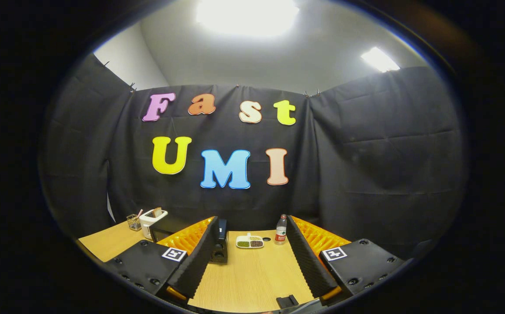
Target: Open the toaster oven, put the food inside, and close the toaster oven door.
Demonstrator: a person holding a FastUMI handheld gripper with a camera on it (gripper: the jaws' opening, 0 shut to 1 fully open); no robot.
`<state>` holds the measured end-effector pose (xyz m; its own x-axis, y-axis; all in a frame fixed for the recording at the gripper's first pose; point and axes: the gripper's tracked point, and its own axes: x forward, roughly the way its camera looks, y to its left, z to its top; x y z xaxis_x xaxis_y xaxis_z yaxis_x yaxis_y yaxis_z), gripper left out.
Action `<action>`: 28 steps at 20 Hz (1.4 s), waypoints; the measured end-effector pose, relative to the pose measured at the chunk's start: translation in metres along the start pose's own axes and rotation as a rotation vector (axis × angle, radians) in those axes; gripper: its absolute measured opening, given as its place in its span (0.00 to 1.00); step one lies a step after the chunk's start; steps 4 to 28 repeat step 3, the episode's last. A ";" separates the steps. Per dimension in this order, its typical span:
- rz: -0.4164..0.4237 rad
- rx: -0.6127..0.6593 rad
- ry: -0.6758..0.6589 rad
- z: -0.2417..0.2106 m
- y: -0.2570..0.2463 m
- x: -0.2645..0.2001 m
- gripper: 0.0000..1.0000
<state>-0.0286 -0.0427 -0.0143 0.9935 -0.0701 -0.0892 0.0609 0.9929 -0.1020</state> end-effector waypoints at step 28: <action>0.004 0.007 -0.003 0.002 0.002 0.003 0.97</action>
